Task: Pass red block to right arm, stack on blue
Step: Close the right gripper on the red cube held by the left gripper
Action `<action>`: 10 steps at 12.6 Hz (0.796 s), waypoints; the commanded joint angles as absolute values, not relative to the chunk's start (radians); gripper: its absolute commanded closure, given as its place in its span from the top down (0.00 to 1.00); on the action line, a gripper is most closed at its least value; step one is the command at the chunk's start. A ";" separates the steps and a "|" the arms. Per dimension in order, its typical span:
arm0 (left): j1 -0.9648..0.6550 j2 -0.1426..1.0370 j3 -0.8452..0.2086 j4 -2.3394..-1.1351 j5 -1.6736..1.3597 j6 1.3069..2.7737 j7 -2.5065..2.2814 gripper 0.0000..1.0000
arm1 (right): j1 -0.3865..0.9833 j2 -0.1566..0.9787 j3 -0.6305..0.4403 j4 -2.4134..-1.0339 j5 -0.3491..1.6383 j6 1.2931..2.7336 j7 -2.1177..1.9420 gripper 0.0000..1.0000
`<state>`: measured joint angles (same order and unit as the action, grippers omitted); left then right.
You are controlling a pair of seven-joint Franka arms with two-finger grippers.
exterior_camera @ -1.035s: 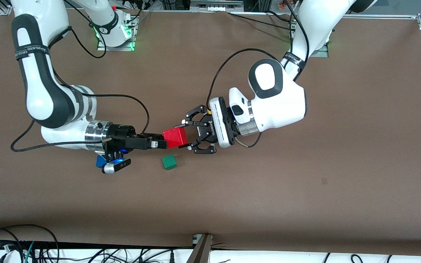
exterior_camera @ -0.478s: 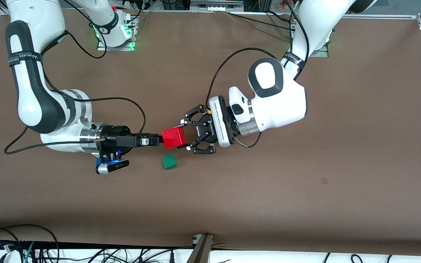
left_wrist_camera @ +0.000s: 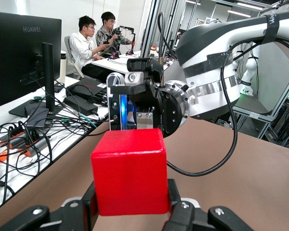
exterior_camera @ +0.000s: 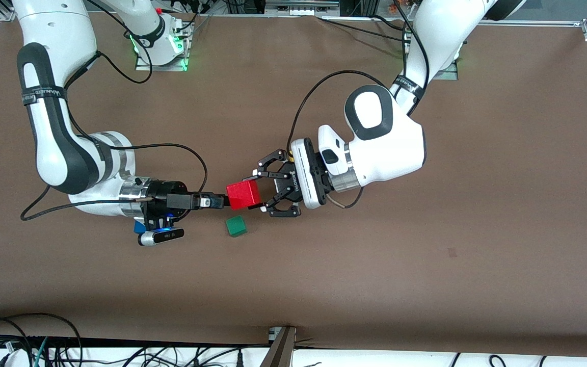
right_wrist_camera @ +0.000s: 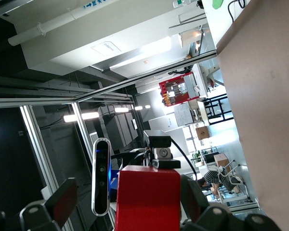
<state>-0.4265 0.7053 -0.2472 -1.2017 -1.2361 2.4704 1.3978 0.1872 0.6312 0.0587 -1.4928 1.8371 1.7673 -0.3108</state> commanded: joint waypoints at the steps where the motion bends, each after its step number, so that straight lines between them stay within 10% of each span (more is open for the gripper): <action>1: -0.439 0.715 -0.238 -1.175 -1.256 2.474 1.419 0.00 | 0.189 0.632 0.064 -1.489 1.871 1.761 -0.331 0.94; 10: -0.477 0.741 -0.236 -1.141 -1.258 2.533 1.414 0.00 | 0.192 0.638 0.064 -1.489 1.881 1.767 -0.333 0.44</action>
